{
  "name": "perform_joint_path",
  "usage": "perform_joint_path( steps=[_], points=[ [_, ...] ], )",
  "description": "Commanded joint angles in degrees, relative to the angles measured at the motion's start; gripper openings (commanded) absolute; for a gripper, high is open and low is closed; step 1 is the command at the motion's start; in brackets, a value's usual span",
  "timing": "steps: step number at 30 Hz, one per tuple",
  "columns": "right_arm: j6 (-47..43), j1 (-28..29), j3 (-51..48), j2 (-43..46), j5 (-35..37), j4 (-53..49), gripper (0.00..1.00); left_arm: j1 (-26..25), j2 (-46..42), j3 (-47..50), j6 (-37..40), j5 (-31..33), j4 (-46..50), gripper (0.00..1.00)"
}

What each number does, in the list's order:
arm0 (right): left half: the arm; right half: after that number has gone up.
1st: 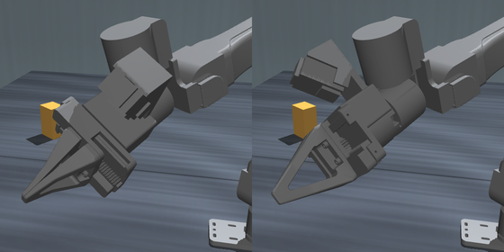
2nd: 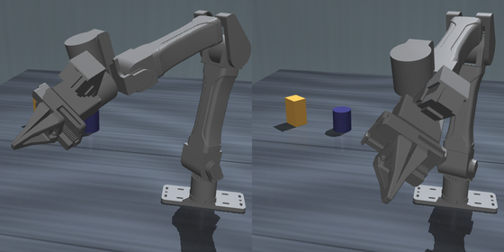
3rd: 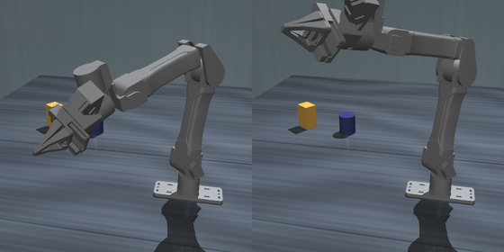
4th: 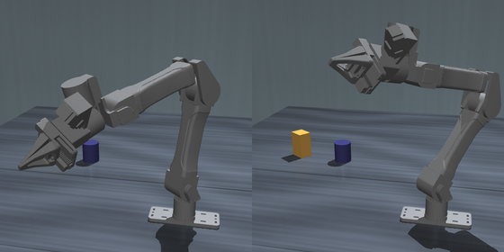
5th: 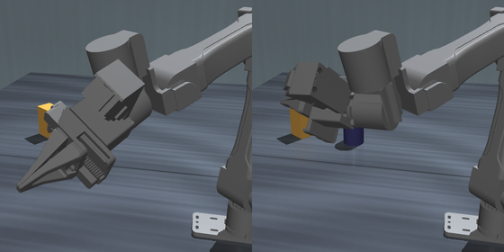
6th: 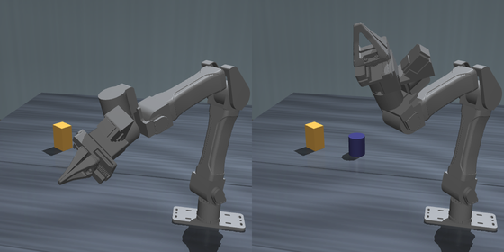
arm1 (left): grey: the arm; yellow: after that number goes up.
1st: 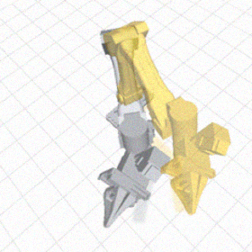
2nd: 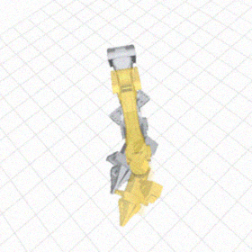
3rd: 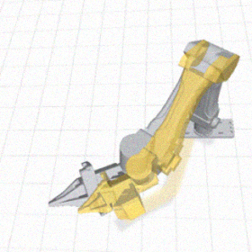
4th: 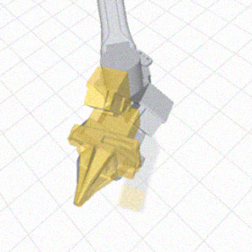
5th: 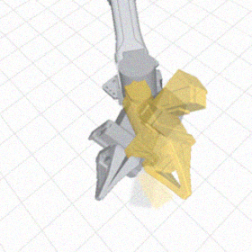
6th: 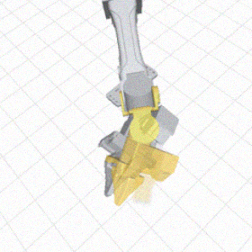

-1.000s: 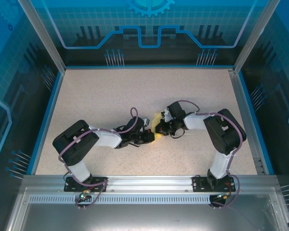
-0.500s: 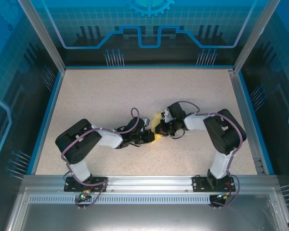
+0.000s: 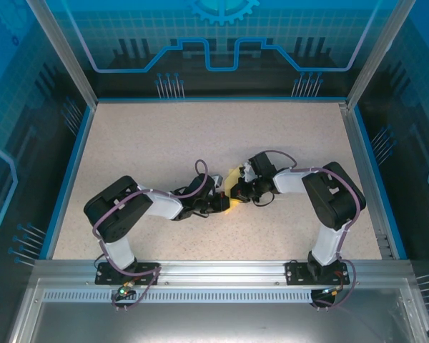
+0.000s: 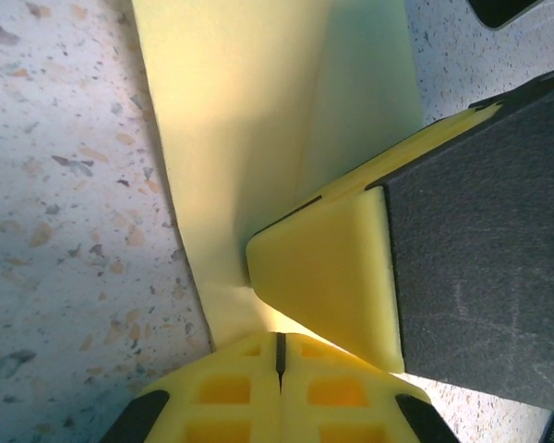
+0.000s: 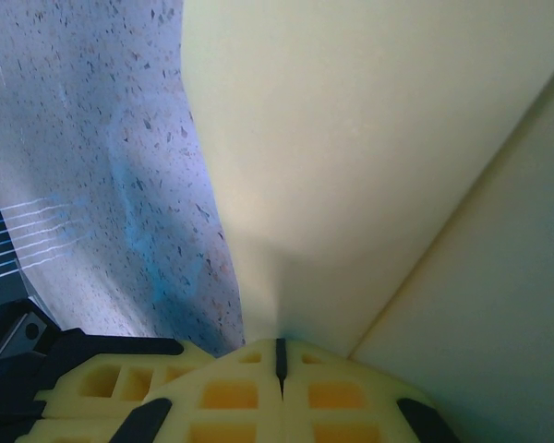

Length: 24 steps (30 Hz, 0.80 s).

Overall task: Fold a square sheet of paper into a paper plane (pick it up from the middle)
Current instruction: Fourth fold the wing at the center of the table.

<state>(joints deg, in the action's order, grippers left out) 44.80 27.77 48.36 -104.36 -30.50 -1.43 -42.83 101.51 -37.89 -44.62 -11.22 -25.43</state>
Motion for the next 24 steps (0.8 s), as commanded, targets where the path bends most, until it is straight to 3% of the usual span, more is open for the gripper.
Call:
perform_joint_path(
  steps=[1,12,18,24],
  points=[
    [0.63,0.53,-0.64,-0.47,0.08,-4.27,0.0,-0.56,-0.74,2.76,2.11,-4.54,7.25,0.0],
    [0.29,0.3,0.29,-1.37,1.32,-5.6,0.0,-1.5,-6.23,2.74,7.79,-9.78,16.3,0.0],
    [0.29,0.34,0.6,-1.36,0.93,-5.61,0.0,-1.55,-12.28,1.33,6.99,-5.22,17.16,0.0],
    [0.4,0.33,1.11,-0.94,0.31,-5.19,0.0,-1.39,-11.13,1.07,2.16,-0.48,9.05,0.0]
  ],
)
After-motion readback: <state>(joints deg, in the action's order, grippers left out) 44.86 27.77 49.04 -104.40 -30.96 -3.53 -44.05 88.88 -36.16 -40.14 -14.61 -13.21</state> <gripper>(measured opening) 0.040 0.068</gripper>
